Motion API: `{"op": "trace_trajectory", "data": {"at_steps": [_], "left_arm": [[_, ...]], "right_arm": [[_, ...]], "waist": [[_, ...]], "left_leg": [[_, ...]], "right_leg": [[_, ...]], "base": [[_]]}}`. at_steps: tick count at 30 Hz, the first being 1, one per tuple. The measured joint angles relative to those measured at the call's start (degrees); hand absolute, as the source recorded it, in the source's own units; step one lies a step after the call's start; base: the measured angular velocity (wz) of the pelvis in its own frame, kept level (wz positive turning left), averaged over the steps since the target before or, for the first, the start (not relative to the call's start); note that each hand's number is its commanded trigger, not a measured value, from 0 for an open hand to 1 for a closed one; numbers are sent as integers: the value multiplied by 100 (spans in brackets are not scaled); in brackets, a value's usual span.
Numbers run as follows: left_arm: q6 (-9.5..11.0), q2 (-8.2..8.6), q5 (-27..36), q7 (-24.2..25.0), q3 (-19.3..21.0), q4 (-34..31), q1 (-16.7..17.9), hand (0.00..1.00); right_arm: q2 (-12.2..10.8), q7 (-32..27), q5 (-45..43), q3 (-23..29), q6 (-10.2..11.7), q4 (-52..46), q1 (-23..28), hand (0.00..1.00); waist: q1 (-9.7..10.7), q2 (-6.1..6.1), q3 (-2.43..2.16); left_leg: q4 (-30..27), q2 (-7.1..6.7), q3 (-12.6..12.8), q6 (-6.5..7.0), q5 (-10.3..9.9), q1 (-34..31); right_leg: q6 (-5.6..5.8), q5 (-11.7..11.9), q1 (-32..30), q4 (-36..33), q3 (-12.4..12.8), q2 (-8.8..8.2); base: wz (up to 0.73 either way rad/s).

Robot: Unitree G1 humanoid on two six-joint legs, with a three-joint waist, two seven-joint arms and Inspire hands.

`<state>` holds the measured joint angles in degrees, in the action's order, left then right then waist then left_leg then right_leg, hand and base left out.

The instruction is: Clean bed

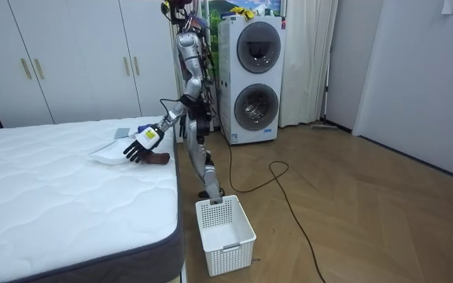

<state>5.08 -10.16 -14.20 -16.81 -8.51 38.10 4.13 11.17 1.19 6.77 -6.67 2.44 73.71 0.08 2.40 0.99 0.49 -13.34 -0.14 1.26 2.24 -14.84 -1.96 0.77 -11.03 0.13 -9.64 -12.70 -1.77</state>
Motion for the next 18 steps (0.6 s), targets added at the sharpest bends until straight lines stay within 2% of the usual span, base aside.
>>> {"op": "trace_trajectory", "data": {"at_steps": [5, 13, 14, 15, 16, 17, 18], "left_arm": [[-2, -23, -55, -1, 7, 243, -77, 0], [6, -14, -330, -4, 39, 745, -157, 0], [6, -12, -419, -4, 33, 818, -162, 0], [11, -19, -430, -6, 20, 885, -163, 0], [24, -48, -424, -7, 27, 929, -173, 0], [25, -135, -430, -12, 84, 1032, -192, 0], [17, -118, -484, -19, 191, 1231, -278, 0]], "right_arm": [[7, 26, -1, 1, -1, 53, -106, 0], [11, 18, -9, -50, 1, 51, -126, 0], [11, 17, -7, -79, 3, 55, -115, 0], [28, -7, 15, -97, 28, 57, -120, 0], [31, -16, 18, -119, 51, 62, -157, 0], [2, -18, 12, -223, 51, 73, -293, 0], [38, -63, 5, -301, 77, 47, -322, 0]], "waist": [[17, -4, -2], [-55, 33, -4], [-67, 28, -1], [-119, -11, 38], [-151, -35, 48], [-163, 55, 33], [-41, 10, 32]], "left_leg": [[-2, -17, -196, -21, 28, -128], [0, -21, -326, -25, 35, -185], [5, 15, -437, -22, 40, -158], [52, 87, -841, -16, 60, -85], [65, 133, -1054, -16, 60, -80], [-11, 143, -1156, -29, 53, -184], [-59, 203, -1106, -208, -3, -284]], "right_leg": [[-1, 0, -113, -15, -21, 1], [-1, -1, -233, -115, -55, 10], [-7, -4, -345, -316, -139, 13], [-112, -179, -691, -775, -185, 71], [-211, -177, -852, -708, -109, 182], [-467, 278, -1160, 66, -8, 342], [-528, 941, -1213, 134, -239, 360]], "base": [[7], [-2], [-25], [-39], [-66], [-32], [0]]}}
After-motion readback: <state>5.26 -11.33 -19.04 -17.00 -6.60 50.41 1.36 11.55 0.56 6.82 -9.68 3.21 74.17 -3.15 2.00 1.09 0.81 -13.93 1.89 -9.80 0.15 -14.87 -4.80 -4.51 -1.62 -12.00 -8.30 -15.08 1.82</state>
